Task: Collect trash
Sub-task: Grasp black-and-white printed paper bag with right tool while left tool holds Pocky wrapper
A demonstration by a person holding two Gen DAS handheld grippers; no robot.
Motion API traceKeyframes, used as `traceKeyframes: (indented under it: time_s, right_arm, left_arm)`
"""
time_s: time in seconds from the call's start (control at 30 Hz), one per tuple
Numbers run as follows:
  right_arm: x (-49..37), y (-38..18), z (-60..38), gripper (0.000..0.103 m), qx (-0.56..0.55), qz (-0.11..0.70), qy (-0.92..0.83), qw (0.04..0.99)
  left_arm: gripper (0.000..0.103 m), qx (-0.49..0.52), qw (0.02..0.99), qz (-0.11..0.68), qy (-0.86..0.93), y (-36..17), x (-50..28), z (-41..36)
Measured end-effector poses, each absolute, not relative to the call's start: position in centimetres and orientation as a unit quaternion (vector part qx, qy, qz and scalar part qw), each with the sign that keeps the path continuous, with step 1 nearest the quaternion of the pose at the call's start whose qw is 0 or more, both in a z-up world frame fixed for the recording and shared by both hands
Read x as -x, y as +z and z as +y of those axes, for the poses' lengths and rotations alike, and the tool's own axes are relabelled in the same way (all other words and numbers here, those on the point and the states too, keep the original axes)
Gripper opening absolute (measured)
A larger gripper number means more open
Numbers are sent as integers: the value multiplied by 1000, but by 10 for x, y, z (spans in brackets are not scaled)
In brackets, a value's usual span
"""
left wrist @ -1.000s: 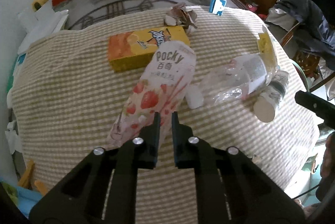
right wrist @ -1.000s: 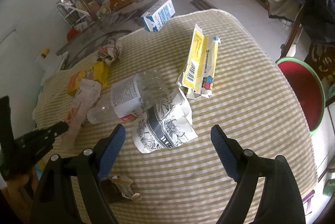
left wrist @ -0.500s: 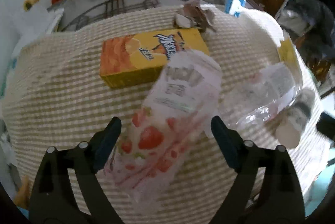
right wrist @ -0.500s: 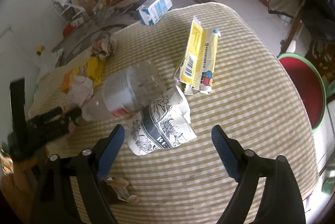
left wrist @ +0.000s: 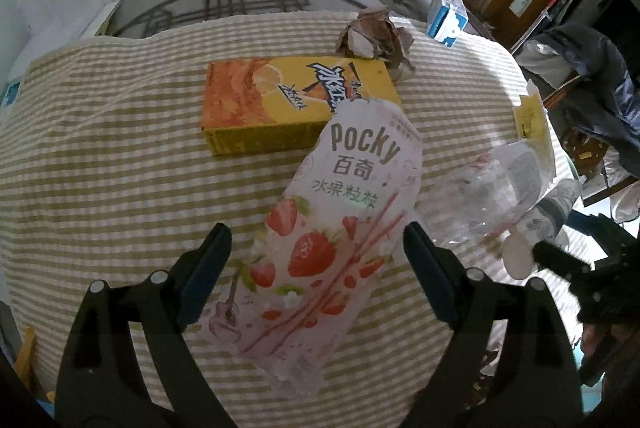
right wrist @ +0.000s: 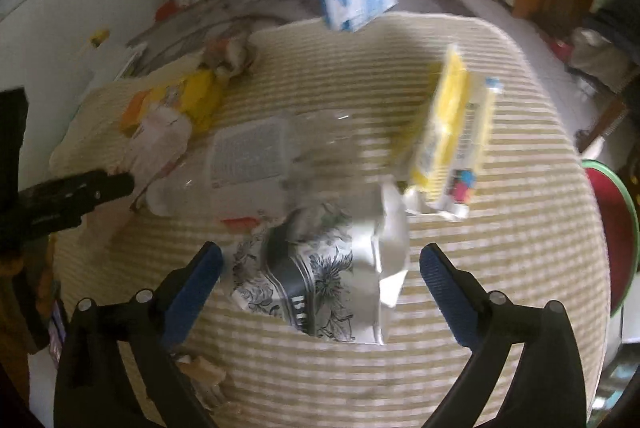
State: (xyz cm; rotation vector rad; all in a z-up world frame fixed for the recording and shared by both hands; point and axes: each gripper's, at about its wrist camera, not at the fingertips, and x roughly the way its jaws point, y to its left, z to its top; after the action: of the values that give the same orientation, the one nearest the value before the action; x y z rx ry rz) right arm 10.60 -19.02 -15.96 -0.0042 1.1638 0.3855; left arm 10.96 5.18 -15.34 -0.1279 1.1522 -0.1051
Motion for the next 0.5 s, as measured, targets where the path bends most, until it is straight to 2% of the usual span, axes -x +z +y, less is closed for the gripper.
traceKeyframes:
  time_s: [0.17, 0.23, 0.5]
  right_arm:
    - [-105, -168, -184, 95, 28, 550, 168, 818]
    - [-105, -170, -188, 89, 18, 553, 162, 817]
    - [-93, -152, -198, 86, -17, 538, 176, 824]
  left_arm:
    - [85, 58, 831, 551, -53, -157, -115, 48]
    - [85, 57, 829, 553, -53, -161, -119, 45]
    - [85, 86, 820, 563, -53, -167, -131, 39]
